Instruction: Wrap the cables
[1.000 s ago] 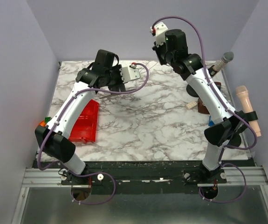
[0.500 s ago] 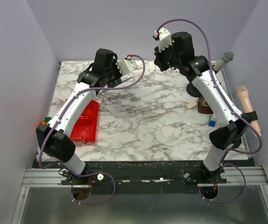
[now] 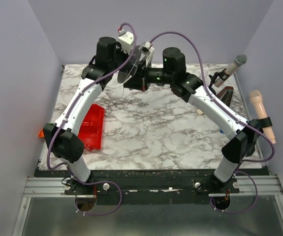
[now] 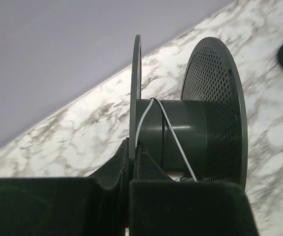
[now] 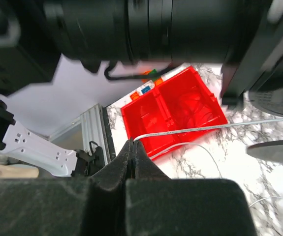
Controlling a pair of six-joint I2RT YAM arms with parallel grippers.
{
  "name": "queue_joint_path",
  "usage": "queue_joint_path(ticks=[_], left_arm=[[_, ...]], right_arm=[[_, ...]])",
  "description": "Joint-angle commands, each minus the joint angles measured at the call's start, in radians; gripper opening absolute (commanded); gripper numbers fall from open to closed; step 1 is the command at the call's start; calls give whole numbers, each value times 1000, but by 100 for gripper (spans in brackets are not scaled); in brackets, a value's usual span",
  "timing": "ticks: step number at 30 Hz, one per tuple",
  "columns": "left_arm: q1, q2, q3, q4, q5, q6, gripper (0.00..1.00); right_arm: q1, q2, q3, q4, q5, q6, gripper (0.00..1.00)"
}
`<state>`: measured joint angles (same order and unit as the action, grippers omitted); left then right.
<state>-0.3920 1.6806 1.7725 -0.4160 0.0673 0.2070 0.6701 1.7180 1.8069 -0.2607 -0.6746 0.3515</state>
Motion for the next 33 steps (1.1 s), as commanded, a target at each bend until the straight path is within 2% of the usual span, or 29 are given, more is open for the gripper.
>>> queue_joint_path(ticks=[1,5,11,17,19,22,23,29,33], left_arm=[[97,24,166,76,169,-346,0],[137,24,246,57,244,-426,0],[193,16,361,16,345,-528,0],[208,-15,441,-52,434,-549,0],[208,-27,462,-73,459,-546,0],[208,-39,496,-110,479,-520,0],[208,-45,507,-124,483,-503,0],[208,-70,585,-223,526,-419,0],[208,-68,656,-273,555,-385,0]], right_arm=[[43,35,-40,107,12,28,1],[54,46,-147,145,93,12,1],[54,-23,-421,461,190,60,1],[52,-17,-549,630,242,3,8],[54,-12,-602,702,259,-29,16],[54,-20,-679,819,253,-95,43],[54,-26,-708,854,250,-120,50],[52,-119,-846,879,240,-278,60],[51,-178,-931,827,317,-333,67]])
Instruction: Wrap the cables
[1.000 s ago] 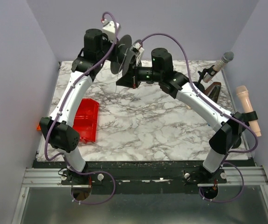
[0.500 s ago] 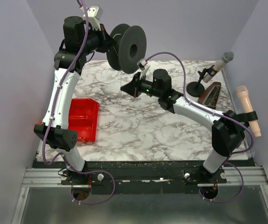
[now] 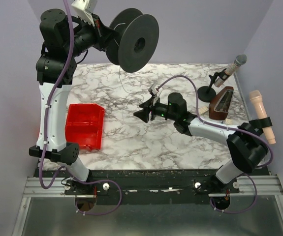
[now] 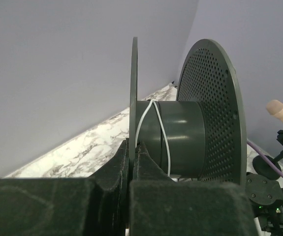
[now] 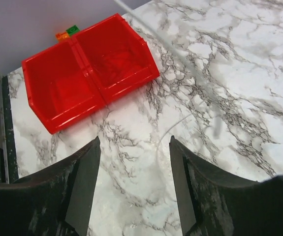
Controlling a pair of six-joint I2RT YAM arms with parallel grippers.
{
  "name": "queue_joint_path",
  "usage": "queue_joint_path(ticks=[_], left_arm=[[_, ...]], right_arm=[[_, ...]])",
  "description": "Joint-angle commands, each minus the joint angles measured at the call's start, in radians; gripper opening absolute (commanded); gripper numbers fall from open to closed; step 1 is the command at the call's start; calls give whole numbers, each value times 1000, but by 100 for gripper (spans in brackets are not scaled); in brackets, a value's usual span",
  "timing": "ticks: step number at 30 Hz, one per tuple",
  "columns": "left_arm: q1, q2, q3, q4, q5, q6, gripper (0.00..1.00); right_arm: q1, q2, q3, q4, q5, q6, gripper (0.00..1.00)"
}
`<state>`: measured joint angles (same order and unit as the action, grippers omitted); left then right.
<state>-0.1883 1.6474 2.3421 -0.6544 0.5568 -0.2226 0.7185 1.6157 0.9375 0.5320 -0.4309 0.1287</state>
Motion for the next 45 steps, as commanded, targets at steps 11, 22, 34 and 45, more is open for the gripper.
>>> queue_joint_path(ticks=[11,22,34,45], left_arm=[[4,-17,244,-103,107,69,0],[4,-12,276,-105,111,72,0],[4,0,315,-103,114,69,0],[4,8,329,-91,117,55,0]], right_arm=[[-1,81,-72,14,167,-9,100],[94,199,-101,316,106,2,94],[125,348,-31,588,38,210,94],[124,440,56,631,-20,379,55]])
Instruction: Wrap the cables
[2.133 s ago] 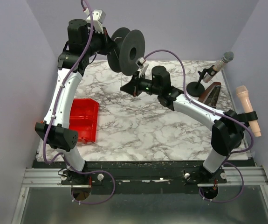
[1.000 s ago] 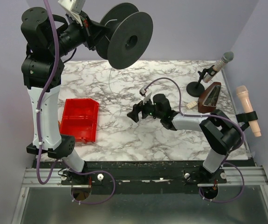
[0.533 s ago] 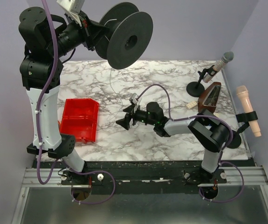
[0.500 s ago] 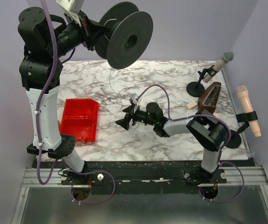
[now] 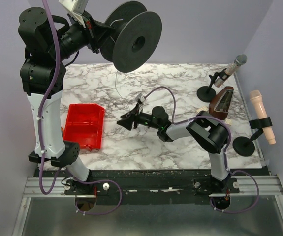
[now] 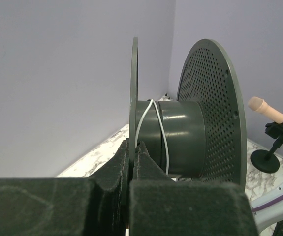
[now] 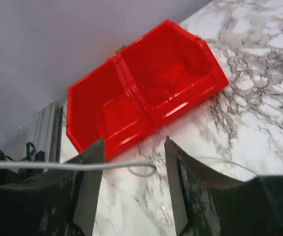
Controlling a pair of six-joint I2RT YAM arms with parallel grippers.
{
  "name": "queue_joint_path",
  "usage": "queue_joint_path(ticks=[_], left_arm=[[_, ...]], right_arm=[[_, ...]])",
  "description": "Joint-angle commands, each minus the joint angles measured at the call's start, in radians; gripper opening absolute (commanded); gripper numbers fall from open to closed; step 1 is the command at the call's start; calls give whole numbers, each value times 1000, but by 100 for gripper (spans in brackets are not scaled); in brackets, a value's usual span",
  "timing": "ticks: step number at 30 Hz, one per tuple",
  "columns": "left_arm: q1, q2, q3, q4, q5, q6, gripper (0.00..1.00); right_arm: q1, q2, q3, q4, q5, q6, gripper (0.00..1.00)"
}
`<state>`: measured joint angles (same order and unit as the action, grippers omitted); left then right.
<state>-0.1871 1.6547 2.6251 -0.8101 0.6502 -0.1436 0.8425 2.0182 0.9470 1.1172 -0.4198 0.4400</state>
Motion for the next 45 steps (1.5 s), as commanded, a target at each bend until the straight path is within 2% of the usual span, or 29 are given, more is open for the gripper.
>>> queue_joint_path(ticks=[1,3,4,8,12,15,17,19,22,26,30,36,39,45], left_arm=[[3,1,49,63,23,-25,0],[5,1,56,61,29,-25,0],[8,-3,56,57,40,-22,0],[14,-32,36,-21,132,82,0],[17,-82,-60,-232,180,376,0],[14,-124,-160,-383,100,606,0],[6,-151,-267,-441,33,750,0],[-14,-185,-399,-483,-29,863,0],[-60,-222,-629,-495,-98,947,0],[-89,-243,-816,-388,-167,912,0],[-103,-239,-919,-206,-260,822,0],[-212,-185,-984,-49,-400,747,0],[-215,-136,-981,70,-481,638,0],[-207,-73,-979,362,-624,510,0]], right_arm=[[-2,36,56,33,-28,72,36],[-17,27,41,17,-5,98,6],[-34,14,18,19,15,126,1],[-215,-73,-109,47,59,252,1],[-410,-263,-227,-41,87,231,1],[-500,-422,-194,-279,78,140,0],[-516,-507,-122,-448,87,39,1],[-517,-565,-27,-610,98,-48,1],[-519,-589,151,-840,92,-133,1],[-501,-547,364,-1061,7,-123,1],[-421,-526,502,-1230,52,-171,1],[-301,-434,767,-1465,104,-205,1],[-277,-391,884,-1586,84,-184,1],[-209,-366,993,-1738,35,-185,1]])
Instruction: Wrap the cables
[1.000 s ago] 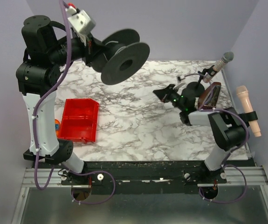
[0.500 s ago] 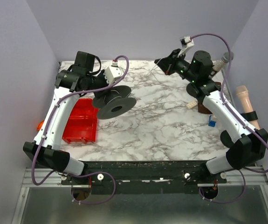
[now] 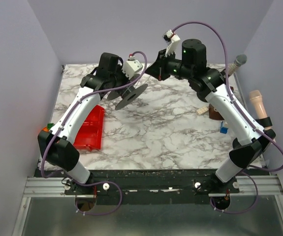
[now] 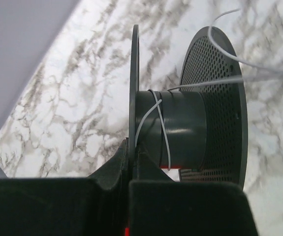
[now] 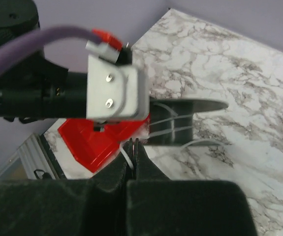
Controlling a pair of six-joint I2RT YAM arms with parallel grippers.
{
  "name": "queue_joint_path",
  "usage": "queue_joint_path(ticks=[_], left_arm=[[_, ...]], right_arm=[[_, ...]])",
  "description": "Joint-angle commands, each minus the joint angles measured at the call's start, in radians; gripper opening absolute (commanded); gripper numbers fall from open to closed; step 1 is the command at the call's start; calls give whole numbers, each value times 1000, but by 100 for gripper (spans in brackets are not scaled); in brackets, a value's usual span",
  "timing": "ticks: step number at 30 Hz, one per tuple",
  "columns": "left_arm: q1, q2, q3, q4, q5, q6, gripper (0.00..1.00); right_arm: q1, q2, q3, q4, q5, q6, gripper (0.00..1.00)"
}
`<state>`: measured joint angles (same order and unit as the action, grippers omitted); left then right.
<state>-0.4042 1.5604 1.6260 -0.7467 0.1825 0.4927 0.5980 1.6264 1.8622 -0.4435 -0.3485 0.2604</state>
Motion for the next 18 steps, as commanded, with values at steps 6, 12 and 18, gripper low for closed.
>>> queue_joint_path(ticks=[6,12,18], left_arm=[[10,82,106,461,-259,-183,0],[31,127,236,457,-221,-304,0],[119,147,412,385,0,-587,0]], right_arm=[[91,59,97,-186,-170,39,1],[140,90,17,28,-322,125,1],[166,104,-124,237,-267,134,1]])
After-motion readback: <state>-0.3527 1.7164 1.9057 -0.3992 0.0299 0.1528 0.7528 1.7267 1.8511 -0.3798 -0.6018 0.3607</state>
